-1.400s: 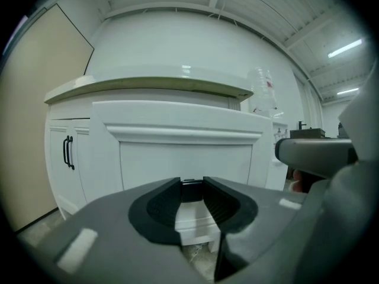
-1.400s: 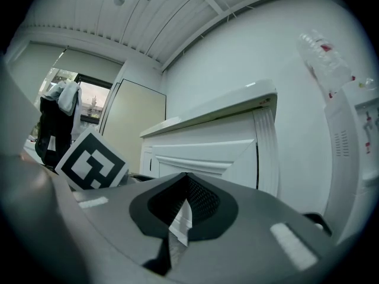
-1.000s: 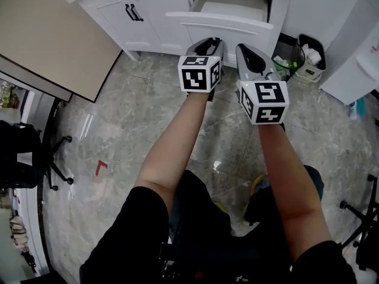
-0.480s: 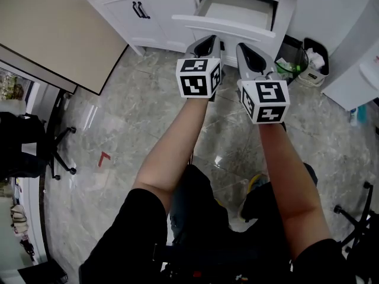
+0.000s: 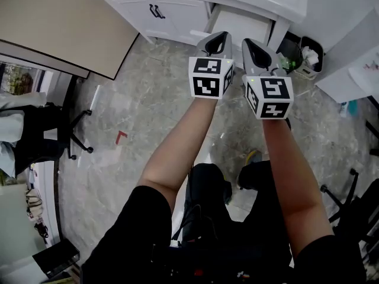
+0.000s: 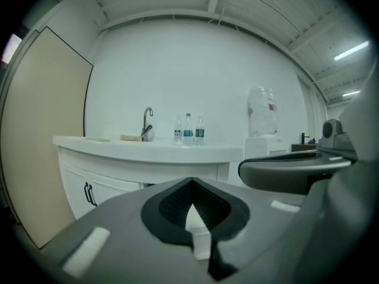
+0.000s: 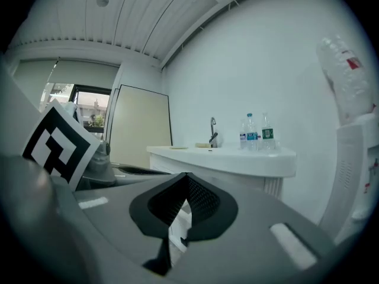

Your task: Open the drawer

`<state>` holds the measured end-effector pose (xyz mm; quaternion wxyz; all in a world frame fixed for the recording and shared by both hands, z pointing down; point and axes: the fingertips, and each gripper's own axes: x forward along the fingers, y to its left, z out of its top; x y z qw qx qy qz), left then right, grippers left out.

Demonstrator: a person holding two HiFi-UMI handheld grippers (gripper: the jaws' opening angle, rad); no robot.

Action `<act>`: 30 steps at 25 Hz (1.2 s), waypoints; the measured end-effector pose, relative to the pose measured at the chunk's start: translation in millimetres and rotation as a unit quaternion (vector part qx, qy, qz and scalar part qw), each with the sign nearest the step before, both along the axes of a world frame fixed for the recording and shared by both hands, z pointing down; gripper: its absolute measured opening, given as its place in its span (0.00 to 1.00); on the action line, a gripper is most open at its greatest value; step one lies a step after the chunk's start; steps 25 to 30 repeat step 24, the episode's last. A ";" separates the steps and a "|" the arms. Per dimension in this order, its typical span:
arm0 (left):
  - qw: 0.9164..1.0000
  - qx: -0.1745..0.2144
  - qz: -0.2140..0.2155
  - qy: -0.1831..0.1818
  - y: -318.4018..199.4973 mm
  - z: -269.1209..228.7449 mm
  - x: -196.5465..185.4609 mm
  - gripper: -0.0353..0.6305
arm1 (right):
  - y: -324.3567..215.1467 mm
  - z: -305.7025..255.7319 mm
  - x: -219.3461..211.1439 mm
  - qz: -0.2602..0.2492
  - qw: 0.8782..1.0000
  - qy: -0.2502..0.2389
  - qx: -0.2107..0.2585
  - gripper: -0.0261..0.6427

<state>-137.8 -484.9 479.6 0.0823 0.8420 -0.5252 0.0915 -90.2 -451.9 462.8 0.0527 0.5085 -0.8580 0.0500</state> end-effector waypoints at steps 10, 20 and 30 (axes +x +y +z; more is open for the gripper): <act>1.000 0.018 0.000 0.012 30.0 -212.0 -9.8 0.07 | 20.1 -204.9 -2.0 0.006 1.000 0.007 0.012 0.07; 0.999 0.027 0.006 0.025 70.4 -279.3 -7.0 0.07 | 50.6 -273.5 24.0 0.026 0.999 0.007 0.024 0.07; 0.999 0.023 0.013 0.027 93.2 -274.7 -17.3 0.07 | 69.1 -267.6 20.4 0.033 0.999 0.010 0.018 0.07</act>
